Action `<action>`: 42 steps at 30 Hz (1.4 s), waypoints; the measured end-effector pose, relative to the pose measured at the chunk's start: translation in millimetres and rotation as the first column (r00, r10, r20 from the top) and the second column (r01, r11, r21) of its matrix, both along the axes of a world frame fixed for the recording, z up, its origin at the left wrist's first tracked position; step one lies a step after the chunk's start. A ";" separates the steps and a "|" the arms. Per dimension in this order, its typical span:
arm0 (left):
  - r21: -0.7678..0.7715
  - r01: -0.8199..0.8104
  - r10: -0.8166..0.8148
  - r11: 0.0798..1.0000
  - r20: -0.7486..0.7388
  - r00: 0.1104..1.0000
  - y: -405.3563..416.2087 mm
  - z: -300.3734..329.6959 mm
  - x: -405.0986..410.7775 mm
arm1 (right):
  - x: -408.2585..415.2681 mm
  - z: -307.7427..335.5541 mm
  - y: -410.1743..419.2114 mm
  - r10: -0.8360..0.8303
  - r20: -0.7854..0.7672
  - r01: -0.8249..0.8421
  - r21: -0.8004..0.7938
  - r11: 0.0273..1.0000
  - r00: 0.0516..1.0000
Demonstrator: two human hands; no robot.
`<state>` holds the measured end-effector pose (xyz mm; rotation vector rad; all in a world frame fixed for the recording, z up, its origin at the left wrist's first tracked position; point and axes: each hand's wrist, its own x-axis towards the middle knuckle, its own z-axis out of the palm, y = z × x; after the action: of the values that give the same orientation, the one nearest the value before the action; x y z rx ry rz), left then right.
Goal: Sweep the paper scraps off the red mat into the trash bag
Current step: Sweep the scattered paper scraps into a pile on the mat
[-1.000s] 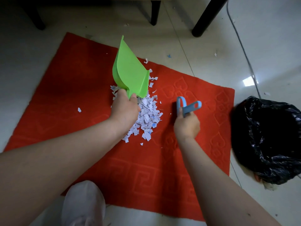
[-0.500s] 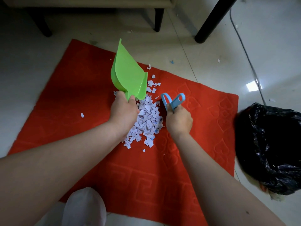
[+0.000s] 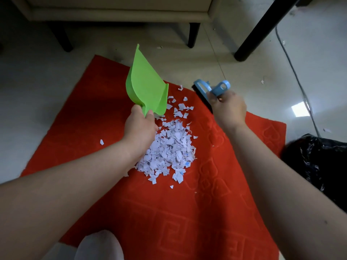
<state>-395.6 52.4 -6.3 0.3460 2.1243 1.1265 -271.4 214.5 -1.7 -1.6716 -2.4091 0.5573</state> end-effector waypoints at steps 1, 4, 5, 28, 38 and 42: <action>0.000 -0.002 0.002 1.000 -0.004 1.000 1.6 -0.3 -2.4 | -9.4 -1.3 7.2 0.043 0.027 -0.044 0.015 0.999 0.999; -0.007 0.010 -0.010 1.000 -0.031 0.999 5.5 -1.3 -11.1 | -35.8 -10.5 22.1 0.108 -0.013 -0.108 -0.019 0.994 0.994; -0.005 0.011 -0.011 1.000 -0.036 0.999 6.6 -1.6 -13.8 | -43.2 -13.9 26.0 0.113 -0.039 -0.115 -0.041 0.993 0.993; -0.029 0.002 -0.003 1.000 -0.035 0.999 -5.3 -11.3 -25.5 | -48.0 -31.7 10.5 0.275 -0.062 -0.281 -0.257 0.925 0.960; -0.074 -0.005 -0.002 0.997 -0.093 0.996 -13.4 -13.6 -28.9 | -24.9 -21.0 18.1 0.292 -0.192 -0.321 -0.143 0.936 0.937; -0.063 -0.009 0.004 0.998 -0.086 0.996 -13.7 -12.2 -25.5 | -25.5 -31.9 -1.3 0.246 -0.050 -0.251 -0.186 0.950 0.968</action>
<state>-421.1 38.7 -18.5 0.3644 2.2322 1.0628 -296.9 213.2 -33.7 -1.4196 -2.6388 0.8673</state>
